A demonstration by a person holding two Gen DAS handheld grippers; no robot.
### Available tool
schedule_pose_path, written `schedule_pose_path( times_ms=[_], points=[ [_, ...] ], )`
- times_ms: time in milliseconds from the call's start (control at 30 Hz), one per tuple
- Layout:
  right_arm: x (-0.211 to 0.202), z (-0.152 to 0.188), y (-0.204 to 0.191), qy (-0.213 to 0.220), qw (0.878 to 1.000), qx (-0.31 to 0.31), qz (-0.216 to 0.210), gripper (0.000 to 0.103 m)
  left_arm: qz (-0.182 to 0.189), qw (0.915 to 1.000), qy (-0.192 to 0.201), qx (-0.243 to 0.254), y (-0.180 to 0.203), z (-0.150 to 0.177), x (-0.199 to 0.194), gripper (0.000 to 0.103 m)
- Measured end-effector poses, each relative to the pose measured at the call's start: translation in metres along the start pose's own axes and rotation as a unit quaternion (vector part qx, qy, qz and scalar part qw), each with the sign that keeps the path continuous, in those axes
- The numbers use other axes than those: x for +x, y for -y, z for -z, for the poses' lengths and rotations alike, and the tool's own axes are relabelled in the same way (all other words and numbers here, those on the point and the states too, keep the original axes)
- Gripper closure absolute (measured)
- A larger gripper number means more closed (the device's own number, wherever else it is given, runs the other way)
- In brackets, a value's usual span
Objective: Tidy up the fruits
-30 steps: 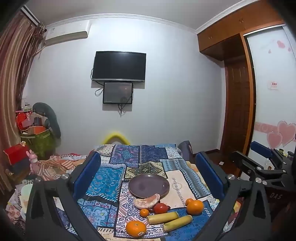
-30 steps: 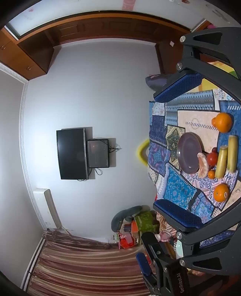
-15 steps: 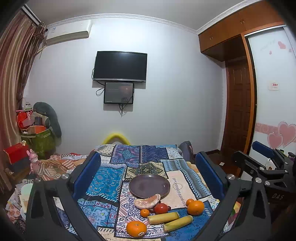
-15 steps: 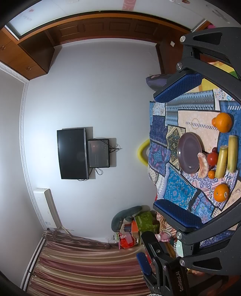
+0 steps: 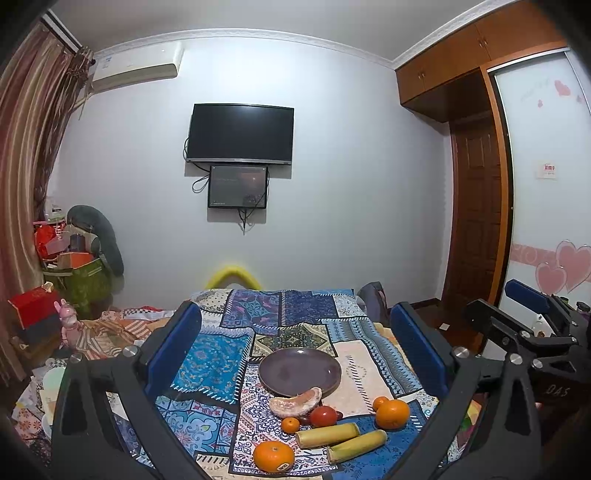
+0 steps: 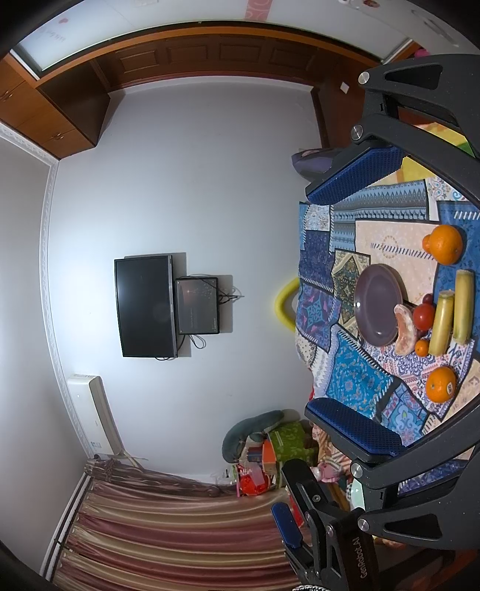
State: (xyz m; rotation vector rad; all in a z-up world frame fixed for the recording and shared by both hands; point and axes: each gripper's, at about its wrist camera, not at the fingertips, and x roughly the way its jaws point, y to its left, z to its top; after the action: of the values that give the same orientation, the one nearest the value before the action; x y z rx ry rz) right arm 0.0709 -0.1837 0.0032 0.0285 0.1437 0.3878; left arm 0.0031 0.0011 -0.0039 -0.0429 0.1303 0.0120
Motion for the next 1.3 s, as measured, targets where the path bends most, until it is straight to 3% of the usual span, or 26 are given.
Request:
schedule_pose_path(
  times_ms=[1300],
  points=[
    [-0.0024, 0.0015, -0.0014, 0.003, 1.000, 0.002, 0.003, 0.000, 0.005, 1.0000, -0.001, 0.000, 0.0015, 0.0013, 0.0002, 0.000]
  ],
)
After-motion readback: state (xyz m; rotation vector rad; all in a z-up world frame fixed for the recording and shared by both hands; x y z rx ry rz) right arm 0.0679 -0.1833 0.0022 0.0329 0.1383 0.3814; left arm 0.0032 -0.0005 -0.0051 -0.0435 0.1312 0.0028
